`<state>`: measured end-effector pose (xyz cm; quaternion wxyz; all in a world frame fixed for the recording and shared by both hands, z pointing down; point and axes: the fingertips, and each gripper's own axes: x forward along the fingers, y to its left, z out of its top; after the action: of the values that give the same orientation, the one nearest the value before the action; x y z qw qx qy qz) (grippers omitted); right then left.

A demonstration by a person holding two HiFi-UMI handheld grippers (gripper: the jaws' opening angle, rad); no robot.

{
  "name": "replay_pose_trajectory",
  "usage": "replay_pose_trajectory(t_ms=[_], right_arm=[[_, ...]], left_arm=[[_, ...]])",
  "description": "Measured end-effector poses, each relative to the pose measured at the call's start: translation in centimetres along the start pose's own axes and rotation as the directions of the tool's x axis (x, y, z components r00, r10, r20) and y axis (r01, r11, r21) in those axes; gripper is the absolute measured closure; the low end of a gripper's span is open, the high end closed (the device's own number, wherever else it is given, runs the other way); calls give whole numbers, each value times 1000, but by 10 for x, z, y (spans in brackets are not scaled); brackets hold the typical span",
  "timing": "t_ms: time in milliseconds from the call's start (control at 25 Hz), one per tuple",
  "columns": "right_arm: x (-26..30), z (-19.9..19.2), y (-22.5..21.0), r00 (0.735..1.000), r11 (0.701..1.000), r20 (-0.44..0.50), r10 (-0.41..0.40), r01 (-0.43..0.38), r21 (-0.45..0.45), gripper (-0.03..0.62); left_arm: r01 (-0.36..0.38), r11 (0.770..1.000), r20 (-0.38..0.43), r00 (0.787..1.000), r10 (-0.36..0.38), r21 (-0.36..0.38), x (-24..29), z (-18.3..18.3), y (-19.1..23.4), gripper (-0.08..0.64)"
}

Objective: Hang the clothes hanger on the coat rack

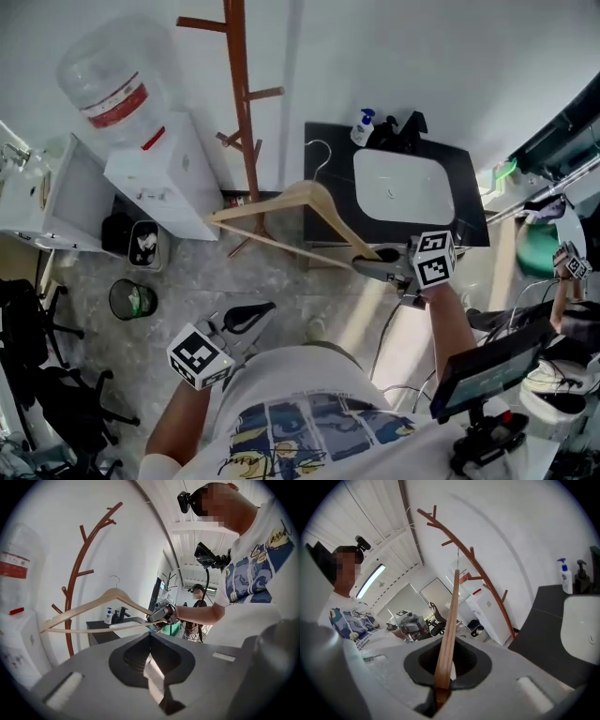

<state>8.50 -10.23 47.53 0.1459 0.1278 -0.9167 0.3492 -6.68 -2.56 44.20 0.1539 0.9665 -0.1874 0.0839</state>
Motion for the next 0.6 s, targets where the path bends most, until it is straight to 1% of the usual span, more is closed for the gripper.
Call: replay_pose_trajectory(t_ms=[120,280,400,600], right_arm=[[16,33,25,1000,998,-8,9,-10,-67,581],[30,73,56,1000,990,-4,2,-2,-144,581],[32,114,67,1000,975,16,-5,9,-221,581],[35,178,82,999,945,51,-11,27,-327,581]], left_arm=[[-4,1000,11,1000,3,19,-21,2,7,558],[-6,1000,29,1000,5,19,-50,2,8,558],[-8,1000,56,998,6,30,-62,5,14,558],[-27,999,76,997,23,42,-83,5,23,558]])
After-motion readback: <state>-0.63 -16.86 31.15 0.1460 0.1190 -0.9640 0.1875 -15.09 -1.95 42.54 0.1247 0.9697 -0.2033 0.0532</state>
